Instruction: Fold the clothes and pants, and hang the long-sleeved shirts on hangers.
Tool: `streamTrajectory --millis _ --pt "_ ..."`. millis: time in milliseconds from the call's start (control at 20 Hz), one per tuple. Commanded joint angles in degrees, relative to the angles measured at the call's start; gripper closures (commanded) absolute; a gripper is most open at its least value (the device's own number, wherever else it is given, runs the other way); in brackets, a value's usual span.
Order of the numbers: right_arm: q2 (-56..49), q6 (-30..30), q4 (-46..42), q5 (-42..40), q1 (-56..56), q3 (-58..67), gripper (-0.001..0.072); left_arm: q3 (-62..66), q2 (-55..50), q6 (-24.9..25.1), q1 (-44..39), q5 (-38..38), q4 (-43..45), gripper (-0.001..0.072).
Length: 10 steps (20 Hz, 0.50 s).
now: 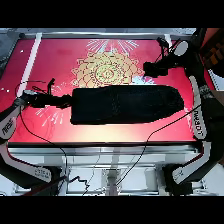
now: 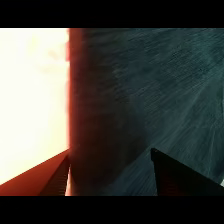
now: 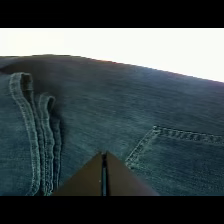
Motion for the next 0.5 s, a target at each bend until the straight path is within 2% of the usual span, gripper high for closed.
streamTrajectory --millis 0,50,100,150,300,450 --pt "0.02 -2.38 0.72 0.0 2.08 0.0 0.0673 0.09 -0.66 1.42 -3.91 1.77 -0.48 0.0164" --pt "0.02 -2.84 0.46 -0.09 2.78 0.0 0.0672 0.24 -0.66 1.42 -5.03 2.51 -0.52 0.0299" --pt "0.02 -3.39 0.11 -0.13 3.34 0.0 0.0673 0.74 -0.66 1.4 -5.97 2.71 -0.55 0.0569" --pt "0.02 -3.5 -0.24 -0.07 3.69 0.0 0.0673 1.75 -0.57 1.2 -6.51 1.88 -0.55 0.0681" --pt "-0.11 -6.6 -1.36 1.79 3.98 0.0 0.0673 7.17 2.6 -2.49 -7.45 -1.4 3.34 0.0682" --pt "-0.83 -7.17 -0.5 2.01 4.0 -0.81 0.0673 15.17 9.49 -10.38 -9.25 -5.4 18.45 0.0682"
